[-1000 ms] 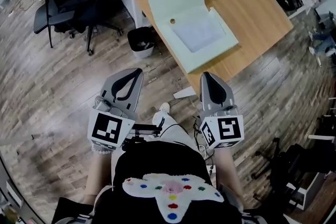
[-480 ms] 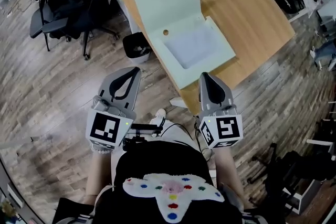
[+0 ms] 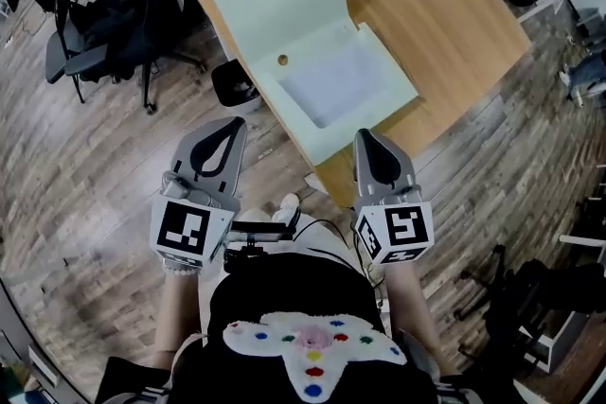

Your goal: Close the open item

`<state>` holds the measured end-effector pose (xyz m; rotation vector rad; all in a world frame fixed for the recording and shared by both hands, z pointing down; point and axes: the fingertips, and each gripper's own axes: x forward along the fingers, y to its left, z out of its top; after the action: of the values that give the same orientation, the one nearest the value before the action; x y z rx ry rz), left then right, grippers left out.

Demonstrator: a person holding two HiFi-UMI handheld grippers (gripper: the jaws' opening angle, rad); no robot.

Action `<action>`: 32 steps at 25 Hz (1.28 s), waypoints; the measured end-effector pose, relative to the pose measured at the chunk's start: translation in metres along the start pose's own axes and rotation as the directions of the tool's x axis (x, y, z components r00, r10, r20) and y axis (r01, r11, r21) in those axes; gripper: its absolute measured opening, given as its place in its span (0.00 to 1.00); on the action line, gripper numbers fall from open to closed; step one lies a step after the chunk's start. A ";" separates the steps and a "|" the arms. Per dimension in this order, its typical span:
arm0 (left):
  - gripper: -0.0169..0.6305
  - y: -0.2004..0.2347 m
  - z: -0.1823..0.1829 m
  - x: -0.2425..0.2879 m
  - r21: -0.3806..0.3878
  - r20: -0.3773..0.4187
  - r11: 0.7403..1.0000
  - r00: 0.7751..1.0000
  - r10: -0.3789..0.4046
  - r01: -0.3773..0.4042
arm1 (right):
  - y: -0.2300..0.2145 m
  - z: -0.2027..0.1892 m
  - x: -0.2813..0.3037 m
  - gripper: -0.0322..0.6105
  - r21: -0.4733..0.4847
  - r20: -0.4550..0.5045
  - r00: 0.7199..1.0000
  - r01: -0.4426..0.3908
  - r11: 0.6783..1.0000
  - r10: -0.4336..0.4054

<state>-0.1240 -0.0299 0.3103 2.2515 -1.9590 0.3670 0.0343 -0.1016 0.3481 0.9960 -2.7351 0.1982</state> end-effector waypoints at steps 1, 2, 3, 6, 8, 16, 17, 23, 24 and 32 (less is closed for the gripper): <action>0.04 -0.001 0.001 0.002 0.003 -0.002 1.000 1.000 -0.003 0.003 | -0.003 -0.002 -0.001 0.06 0.006 -0.004 1.000 0.008 1.000 -0.008; 0.04 -0.002 0.001 0.004 0.007 -0.003 1.000 1.000 -0.007 0.007 | -0.006 -0.003 -0.002 0.06 0.013 -0.006 1.000 0.018 1.000 -0.017; 0.04 -0.002 0.002 0.007 0.012 -0.003 1.000 1.000 -0.011 0.011 | -0.010 -0.005 -0.003 0.06 0.021 -0.008 1.000 0.029 0.999 -0.029; 0.04 -0.004 0.003 0.015 0.010 -0.010 1.000 1.000 -0.029 0.029 | -0.021 -0.012 -0.005 0.06 0.044 -0.020 0.997 0.069 0.997 -0.068; 0.04 -0.002 0.000 0.020 0.020 -0.023 0.999 0.999 -0.040 0.041 | -0.026 -0.020 -0.005 0.06 0.063 -0.037 0.995 0.091 0.994 -0.089; 0.04 0.011 -0.012 0.050 0.027 -0.033 0.995 0.995 -0.095 0.096 | -0.039 -0.055 0.005 0.27 0.154 -0.115 0.982 0.167 0.974 -0.150; 0.04 0.013 -0.013 0.053 0.025 -0.036 0.995 0.994 -0.099 0.100 | -0.040 -0.059 0.007 0.28 0.165 -0.123 0.980 0.176 0.970 -0.157; 0.04 0.034 -0.024 0.076 0.000 -0.063 0.994 0.992 -0.111 0.111 | -0.043 -0.076 0.016 0.29 0.209 -0.165 0.966 0.233 0.950 -0.200; 0.04 0.038 -0.026 0.080 -0.008 -0.067 0.993 0.991 -0.114 0.114 | -0.043 -0.078 0.017 0.29 0.213 -0.172 0.963 0.241 0.947 -0.207; 0.14 0.076 -0.038 0.113 -0.124 -0.090 0.983 0.985 -0.149 0.137 | -0.042 -0.088 0.030 0.32 0.242 -0.217 0.940 0.313 0.919 -0.263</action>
<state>-0.1885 -0.1392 0.3734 2.2376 -1.7124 0.3307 0.0529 -0.1343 0.4426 1.3668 -2.4019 0.5962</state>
